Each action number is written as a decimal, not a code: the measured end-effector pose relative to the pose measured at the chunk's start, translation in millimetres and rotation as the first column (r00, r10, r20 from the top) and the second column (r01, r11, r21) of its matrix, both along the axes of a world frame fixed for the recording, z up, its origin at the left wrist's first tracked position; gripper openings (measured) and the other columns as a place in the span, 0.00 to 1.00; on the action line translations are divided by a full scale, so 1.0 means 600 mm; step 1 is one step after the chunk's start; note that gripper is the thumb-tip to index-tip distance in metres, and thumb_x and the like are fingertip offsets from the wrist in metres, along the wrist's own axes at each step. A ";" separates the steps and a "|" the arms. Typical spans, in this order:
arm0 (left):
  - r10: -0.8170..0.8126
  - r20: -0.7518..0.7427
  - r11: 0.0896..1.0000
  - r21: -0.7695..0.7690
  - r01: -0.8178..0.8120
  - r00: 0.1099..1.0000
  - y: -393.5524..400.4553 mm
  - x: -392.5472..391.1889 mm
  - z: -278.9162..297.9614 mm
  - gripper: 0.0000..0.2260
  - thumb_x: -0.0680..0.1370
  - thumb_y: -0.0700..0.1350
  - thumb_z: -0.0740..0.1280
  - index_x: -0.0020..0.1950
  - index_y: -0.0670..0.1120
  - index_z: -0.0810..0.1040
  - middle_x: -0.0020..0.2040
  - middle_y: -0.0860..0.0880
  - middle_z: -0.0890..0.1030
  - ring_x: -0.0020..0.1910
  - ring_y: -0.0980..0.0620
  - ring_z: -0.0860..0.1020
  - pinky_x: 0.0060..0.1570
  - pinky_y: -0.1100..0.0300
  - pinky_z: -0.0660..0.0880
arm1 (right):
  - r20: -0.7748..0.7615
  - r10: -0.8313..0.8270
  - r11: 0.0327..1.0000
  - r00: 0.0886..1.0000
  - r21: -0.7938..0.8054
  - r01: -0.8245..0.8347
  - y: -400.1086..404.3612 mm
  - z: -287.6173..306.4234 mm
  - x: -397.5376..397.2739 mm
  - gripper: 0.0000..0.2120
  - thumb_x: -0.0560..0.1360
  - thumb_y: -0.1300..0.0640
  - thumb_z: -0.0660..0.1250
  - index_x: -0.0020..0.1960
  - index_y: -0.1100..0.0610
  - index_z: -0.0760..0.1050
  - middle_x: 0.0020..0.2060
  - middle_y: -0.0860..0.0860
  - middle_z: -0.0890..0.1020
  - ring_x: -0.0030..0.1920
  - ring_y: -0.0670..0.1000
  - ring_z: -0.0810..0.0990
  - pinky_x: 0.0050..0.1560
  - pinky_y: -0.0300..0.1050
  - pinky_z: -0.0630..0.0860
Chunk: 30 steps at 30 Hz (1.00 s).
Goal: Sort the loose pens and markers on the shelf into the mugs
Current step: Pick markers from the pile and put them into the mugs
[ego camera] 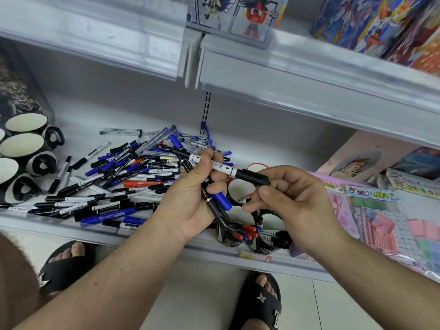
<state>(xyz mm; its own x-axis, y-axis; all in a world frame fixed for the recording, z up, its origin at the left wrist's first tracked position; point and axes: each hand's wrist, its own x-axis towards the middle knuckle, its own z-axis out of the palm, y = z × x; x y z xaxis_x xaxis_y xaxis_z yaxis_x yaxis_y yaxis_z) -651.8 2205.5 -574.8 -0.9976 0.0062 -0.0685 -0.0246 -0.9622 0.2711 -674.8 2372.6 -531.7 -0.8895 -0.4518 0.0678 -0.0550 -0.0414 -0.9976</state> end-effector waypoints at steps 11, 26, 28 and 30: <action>0.008 -0.030 1.000 -0.024 -0.008 1.000 0.000 0.002 -0.003 0.18 0.52 0.45 0.85 0.36 0.45 0.83 0.37 0.50 0.80 0.26 0.59 0.72 0.25 0.70 0.71 | -0.033 -0.016 0.999 0.999 0.030 0.017 0.001 -0.003 0.005 0.05 0.71 0.64 0.66 0.46 0.59 0.76 0.28 0.55 0.83 0.29 0.56 0.84 0.36 0.44 0.81; -0.022 0.176 0.999 -0.028 0.027 0.984 -0.004 0.000 -0.043 0.22 0.73 0.32 0.60 0.61 0.51 0.80 0.58 0.47 0.82 0.41 0.53 0.82 0.33 0.66 0.75 | -0.289 -0.471 0.855 0.833 0.084 0.512 0.070 -0.008 -0.069 0.17 0.72 0.79 0.60 0.40 0.59 0.74 0.24 0.56 0.78 0.23 0.50 0.80 0.27 0.40 0.76; -0.028 0.186 0.998 -0.044 0.037 0.982 0.000 0.003 -0.055 0.27 0.71 0.29 0.58 0.63 0.53 0.78 0.54 0.48 0.83 0.41 0.53 0.81 0.35 0.65 0.75 | -0.274 -0.497 0.813 0.823 0.185 0.552 0.092 -0.030 -0.080 0.16 0.71 0.79 0.59 0.37 0.59 0.74 0.22 0.51 0.78 0.21 0.49 0.77 0.24 0.35 0.72; -0.042 0.172 0.996 -0.066 0.054 0.984 0.004 0.006 -0.063 0.30 0.69 0.28 0.56 0.63 0.53 0.78 0.51 0.49 0.82 0.41 0.53 0.81 0.36 0.64 0.75 | -0.222 -0.491 0.805 0.842 0.255 0.536 0.101 -0.053 -0.075 0.16 0.71 0.80 0.59 0.36 0.61 0.73 0.20 0.49 0.77 0.19 0.47 0.75 0.23 0.32 0.69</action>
<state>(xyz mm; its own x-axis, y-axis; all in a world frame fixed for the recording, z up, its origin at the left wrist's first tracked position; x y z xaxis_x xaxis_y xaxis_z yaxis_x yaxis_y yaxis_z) -648.2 2208.0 -612.6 -0.9701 0.0429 -0.2391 -0.1218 -0.9375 0.3260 -719.7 2433.4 -563.4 -0.9880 0.0508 0.1461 -0.1217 0.3268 -0.9372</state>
